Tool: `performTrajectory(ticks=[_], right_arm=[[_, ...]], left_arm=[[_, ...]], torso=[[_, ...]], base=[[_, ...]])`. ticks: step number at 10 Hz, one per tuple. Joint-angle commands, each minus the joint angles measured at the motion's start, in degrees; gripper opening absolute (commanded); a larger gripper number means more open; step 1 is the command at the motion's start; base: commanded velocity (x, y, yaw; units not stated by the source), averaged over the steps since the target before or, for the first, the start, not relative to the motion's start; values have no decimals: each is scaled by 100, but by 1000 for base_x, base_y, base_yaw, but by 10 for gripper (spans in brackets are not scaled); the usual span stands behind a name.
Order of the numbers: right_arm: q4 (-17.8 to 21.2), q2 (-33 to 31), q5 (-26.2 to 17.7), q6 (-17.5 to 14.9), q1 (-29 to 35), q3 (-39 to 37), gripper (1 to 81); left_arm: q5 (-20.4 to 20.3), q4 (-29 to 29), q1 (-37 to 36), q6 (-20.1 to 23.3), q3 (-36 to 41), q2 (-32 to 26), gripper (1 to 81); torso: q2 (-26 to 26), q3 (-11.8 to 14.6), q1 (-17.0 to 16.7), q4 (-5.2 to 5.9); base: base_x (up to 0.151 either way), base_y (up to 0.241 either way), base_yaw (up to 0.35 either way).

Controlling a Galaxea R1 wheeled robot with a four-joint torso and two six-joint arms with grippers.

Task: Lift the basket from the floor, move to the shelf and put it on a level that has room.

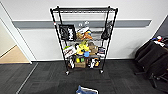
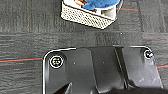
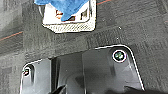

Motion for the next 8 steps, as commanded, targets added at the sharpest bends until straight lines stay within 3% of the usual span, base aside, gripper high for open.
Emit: performTrajectory(ticks=[1,5,8], right_arm=[[37,-55,-277,13,283,15,811],[46,-55,-277,13,283,6,811],[55,-55,-277,13,292,32,811]], left_arm=[[289,-26,-285,-21,1,-40,811],[289,-26,-276,-21,1,-40,811],[289,-26,-206,-21,1,-58,811]], torso=[[0,-2,0,0],[0,-2,2,0],[2,-5,6,0]], base=[[136,0,0],[124,0,0],[26,0,0]])
